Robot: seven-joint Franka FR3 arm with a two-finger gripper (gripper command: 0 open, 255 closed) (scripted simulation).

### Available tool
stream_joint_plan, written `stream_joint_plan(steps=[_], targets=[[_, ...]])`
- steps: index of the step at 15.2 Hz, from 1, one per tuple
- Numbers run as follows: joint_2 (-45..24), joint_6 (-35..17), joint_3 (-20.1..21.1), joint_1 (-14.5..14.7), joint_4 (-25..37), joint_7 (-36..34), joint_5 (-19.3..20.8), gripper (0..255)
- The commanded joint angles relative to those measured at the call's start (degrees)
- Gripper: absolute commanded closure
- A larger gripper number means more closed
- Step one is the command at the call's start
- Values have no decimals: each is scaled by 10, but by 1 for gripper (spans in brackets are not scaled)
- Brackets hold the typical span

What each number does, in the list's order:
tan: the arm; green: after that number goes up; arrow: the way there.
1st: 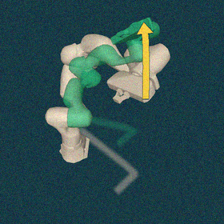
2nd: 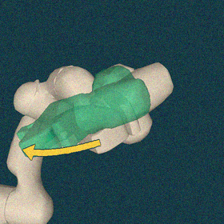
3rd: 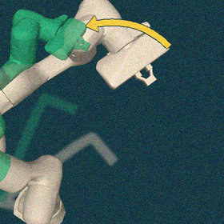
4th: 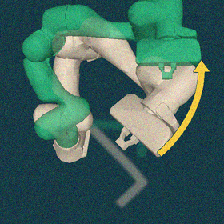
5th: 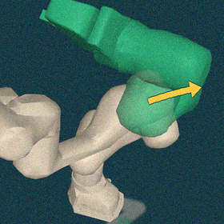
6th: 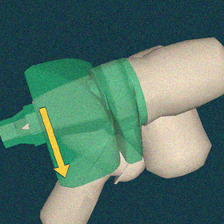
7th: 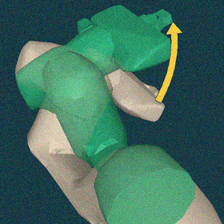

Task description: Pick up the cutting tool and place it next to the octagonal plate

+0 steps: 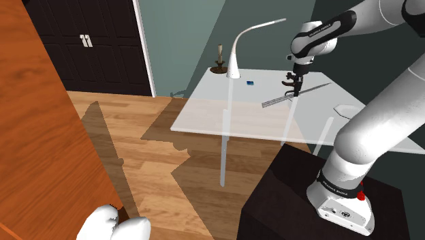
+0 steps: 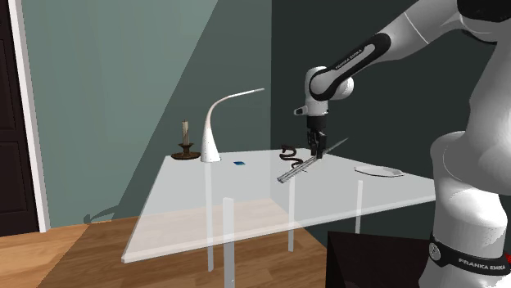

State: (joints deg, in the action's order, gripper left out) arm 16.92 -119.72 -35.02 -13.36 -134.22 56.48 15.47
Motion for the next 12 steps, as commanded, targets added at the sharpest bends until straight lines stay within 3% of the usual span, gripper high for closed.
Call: stream_joint_plan(steps=[1, 2, 12], targets=[[37, 4, -2, -17, -29, 3, 24, 255], [61, 8, -4, -30, -46, 7, 39, 255], [16, -81, -28, -26, -92, 11, 36, 255]])
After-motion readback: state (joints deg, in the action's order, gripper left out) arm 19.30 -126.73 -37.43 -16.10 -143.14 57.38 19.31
